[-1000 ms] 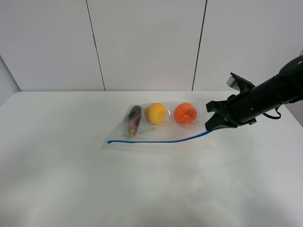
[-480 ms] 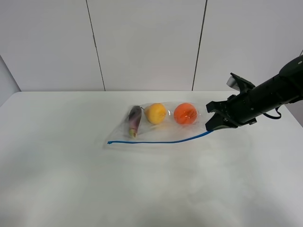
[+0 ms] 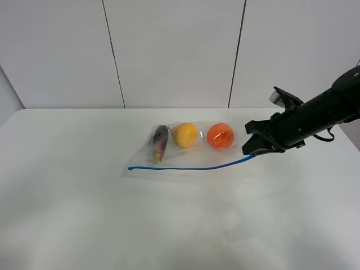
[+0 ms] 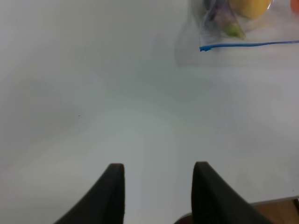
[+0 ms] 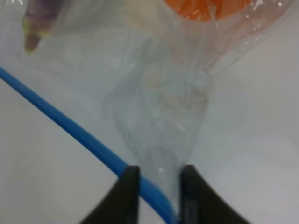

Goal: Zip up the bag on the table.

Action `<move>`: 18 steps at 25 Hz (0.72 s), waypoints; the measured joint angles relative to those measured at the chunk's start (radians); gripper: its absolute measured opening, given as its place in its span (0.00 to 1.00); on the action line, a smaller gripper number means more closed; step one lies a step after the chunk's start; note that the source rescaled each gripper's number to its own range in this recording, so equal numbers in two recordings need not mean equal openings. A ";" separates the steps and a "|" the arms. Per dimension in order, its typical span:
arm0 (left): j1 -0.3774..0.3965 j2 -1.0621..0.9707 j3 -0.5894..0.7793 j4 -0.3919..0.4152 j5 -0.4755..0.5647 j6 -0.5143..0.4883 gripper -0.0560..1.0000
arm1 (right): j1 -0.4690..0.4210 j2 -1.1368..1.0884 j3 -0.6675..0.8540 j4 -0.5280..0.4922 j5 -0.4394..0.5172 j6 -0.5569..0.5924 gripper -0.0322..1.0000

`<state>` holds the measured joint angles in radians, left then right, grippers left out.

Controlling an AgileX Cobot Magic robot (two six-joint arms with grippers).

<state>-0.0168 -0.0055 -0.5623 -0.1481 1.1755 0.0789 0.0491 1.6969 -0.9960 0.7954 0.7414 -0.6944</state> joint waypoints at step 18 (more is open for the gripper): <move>0.000 0.000 0.000 0.000 -0.001 0.000 0.68 | 0.000 -0.006 -0.038 -0.057 -0.018 0.001 1.00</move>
<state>-0.0168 -0.0055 -0.5623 -0.1481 1.1747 0.0789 0.0491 1.6906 -1.0340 0.7384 0.7235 -0.6934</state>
